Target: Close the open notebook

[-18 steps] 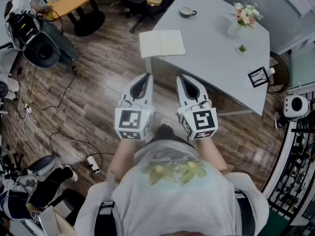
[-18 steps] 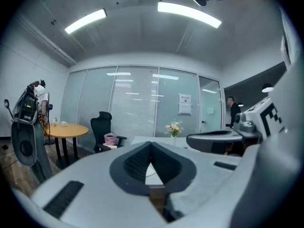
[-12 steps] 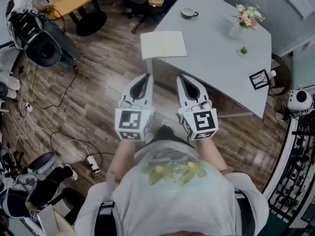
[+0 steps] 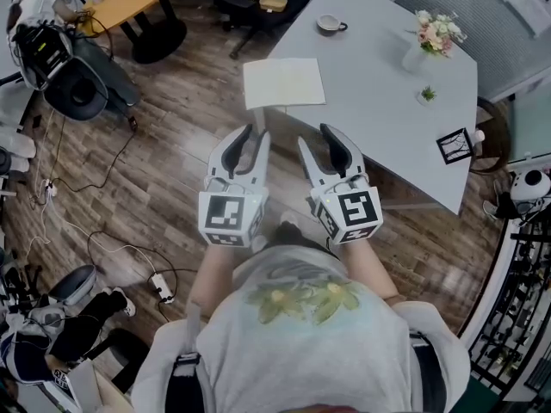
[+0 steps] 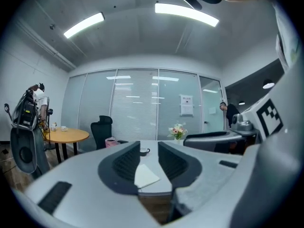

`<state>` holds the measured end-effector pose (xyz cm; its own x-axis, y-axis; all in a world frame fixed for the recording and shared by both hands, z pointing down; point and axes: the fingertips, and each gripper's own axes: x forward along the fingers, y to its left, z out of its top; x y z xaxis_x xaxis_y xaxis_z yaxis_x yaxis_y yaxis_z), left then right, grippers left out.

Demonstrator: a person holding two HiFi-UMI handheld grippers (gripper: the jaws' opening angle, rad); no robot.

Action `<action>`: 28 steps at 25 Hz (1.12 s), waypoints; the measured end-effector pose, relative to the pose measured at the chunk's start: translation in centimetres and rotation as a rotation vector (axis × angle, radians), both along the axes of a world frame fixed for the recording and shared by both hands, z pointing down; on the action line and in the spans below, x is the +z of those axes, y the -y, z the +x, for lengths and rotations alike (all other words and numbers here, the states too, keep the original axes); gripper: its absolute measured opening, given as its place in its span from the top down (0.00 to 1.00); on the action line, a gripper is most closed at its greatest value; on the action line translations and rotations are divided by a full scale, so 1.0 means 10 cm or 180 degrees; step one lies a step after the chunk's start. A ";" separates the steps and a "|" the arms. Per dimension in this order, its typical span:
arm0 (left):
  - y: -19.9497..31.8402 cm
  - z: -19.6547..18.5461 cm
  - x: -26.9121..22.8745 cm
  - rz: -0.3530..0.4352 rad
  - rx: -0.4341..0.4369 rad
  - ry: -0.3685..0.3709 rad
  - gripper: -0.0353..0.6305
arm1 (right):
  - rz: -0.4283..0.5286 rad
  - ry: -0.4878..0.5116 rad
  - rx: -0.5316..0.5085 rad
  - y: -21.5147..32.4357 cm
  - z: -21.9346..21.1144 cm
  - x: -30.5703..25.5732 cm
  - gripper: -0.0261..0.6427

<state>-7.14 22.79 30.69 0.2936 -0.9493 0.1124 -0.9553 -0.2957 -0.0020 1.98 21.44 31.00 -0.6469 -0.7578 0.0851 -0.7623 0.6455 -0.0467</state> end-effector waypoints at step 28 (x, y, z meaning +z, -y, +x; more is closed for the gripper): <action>0.94 -0.20 0.83 -0.0763 -0.0293 -0.0227 0.48 | -0.0470 -0.0389 -0.0234 1.18 0.38 0.66 0.58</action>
<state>-9.16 13.37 39.04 0.2225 -0.9212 0.3193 -0.9734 -0.1914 0.1260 5.76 9.62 37.56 -0.6781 -0.6823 0.2732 -0.7191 0.6927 -0.0550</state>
